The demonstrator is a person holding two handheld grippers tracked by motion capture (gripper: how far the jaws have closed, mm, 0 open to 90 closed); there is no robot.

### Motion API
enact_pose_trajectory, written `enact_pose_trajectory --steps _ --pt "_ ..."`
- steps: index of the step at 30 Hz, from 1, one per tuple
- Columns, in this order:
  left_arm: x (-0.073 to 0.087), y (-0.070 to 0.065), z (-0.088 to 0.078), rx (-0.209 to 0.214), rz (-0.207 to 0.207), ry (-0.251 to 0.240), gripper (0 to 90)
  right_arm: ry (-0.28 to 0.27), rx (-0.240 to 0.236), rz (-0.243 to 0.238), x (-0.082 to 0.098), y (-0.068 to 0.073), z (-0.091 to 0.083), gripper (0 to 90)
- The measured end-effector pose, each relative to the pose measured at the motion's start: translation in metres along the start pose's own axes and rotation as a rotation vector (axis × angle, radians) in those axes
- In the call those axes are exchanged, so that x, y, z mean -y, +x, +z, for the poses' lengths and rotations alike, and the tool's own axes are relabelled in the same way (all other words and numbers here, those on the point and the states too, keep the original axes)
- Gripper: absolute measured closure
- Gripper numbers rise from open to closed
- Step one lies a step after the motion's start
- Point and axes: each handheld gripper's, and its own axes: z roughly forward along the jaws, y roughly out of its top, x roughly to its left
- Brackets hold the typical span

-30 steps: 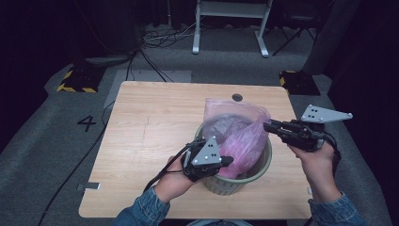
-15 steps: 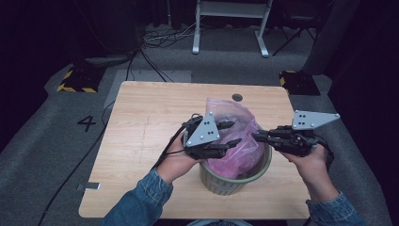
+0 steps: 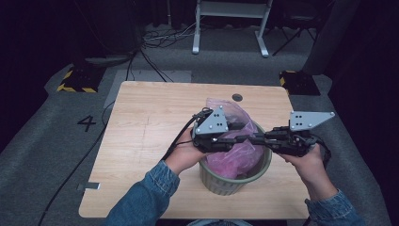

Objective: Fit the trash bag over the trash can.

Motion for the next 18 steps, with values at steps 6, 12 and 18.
enact_pose_trajectory --steps 6,12,18 --pt "0.002 0.002 -0.001 0.001 -0.002 0.04 90.0 0.003 0.001 0.007 -0.001 -0.001 0.001 85.6" --pt "0.008 0.007 -0.017 -0.058 -0.024 0.03 90.0 -0.019 0.031 0.035 0.005 -0.006 -0.007 85.8" --pt "0.026 0.011 -0.043 -0.096 -0.069 0.015 90.0 -0.032 0.052 0.062 0.022 -0.01 -0.022 86.3"
